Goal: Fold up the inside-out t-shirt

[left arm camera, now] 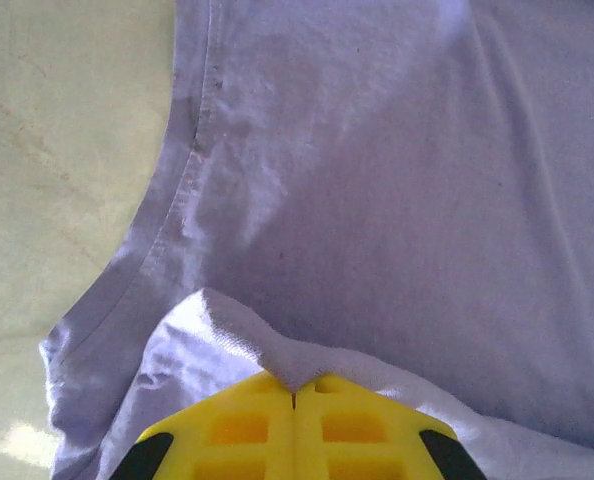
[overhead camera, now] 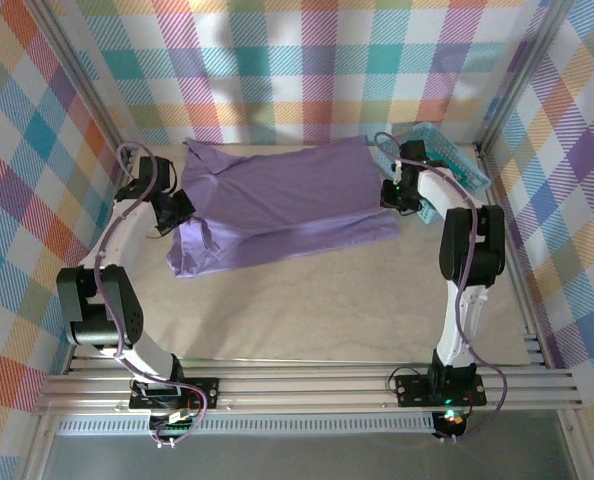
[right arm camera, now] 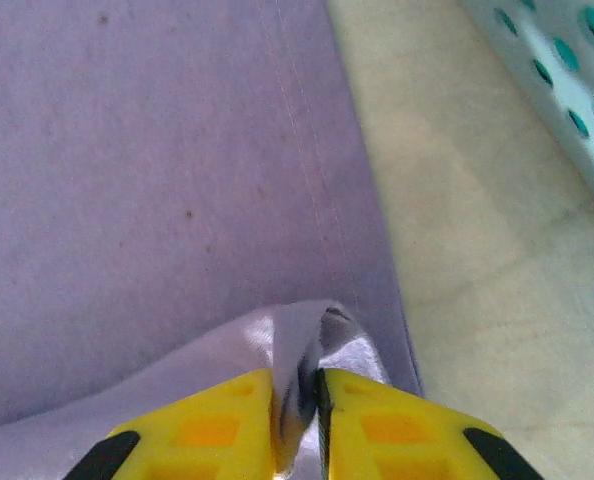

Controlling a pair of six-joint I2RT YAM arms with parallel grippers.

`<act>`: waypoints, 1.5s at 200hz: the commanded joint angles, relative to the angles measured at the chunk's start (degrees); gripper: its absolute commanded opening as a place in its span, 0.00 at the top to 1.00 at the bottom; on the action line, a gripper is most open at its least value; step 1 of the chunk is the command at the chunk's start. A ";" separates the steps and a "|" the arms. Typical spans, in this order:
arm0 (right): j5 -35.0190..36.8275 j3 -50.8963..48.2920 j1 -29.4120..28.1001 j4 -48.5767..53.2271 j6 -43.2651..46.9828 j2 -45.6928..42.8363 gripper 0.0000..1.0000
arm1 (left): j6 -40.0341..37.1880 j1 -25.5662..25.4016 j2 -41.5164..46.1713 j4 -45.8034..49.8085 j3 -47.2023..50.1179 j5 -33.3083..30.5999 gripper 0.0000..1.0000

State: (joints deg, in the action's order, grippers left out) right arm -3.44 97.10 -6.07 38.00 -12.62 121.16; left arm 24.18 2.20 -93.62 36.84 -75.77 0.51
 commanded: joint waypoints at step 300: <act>9.38 -37.67 -4.86 2.88 -5.94 -18.39 0.67 | 13.04 -4.07 15.81 -27.90 49.40 13.92 0.43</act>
State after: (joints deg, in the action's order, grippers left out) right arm 1.96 69.23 -11.22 35.29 -15.44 107.92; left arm 35.03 0.30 -82.13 1.48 -32.99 14.11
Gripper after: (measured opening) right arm 0.330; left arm 0.570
